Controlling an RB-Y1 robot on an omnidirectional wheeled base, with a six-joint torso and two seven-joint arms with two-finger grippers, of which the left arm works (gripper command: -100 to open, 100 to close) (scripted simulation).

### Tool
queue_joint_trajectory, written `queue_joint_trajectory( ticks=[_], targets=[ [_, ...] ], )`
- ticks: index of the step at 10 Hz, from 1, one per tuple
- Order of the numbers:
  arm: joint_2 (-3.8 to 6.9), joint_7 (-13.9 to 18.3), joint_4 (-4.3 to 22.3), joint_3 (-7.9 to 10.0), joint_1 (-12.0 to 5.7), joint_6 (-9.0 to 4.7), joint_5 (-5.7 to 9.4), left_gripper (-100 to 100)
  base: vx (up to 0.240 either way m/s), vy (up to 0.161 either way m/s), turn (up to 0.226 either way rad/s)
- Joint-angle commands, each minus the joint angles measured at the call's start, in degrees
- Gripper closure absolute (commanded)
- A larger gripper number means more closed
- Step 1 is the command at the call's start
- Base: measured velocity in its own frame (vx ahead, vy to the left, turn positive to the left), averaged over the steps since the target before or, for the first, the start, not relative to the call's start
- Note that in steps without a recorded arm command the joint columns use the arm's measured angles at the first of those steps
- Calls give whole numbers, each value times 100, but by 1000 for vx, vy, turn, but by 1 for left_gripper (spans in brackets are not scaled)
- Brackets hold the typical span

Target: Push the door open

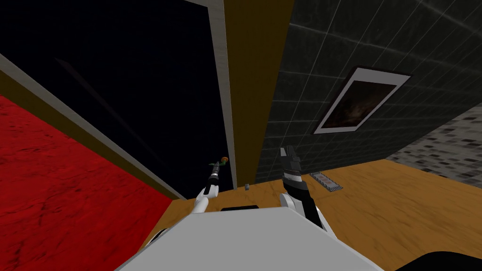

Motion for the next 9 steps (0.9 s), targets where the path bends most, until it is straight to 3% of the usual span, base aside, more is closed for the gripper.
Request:
queue_joint_trajectory(
  ticks=[1, 4, 5, 7, 9],
  targets=[
    [81, -57, -233, 132, -6, 35, 37, 100, -17, 36, -58],
    [108, -140, -214, 285, -38, -14, 81, 100, -2, 42, -61],
    [135, -222, -196, 439, -71, -62, 126, 100, -5, 54, -112],
    [135, -222, -196, 439, -71, -62, 126, 100, 0, 51, -32],
    [171, -357, -166, 690, -124, -141, 197, 100, -15, 63, -145]
  ],
)
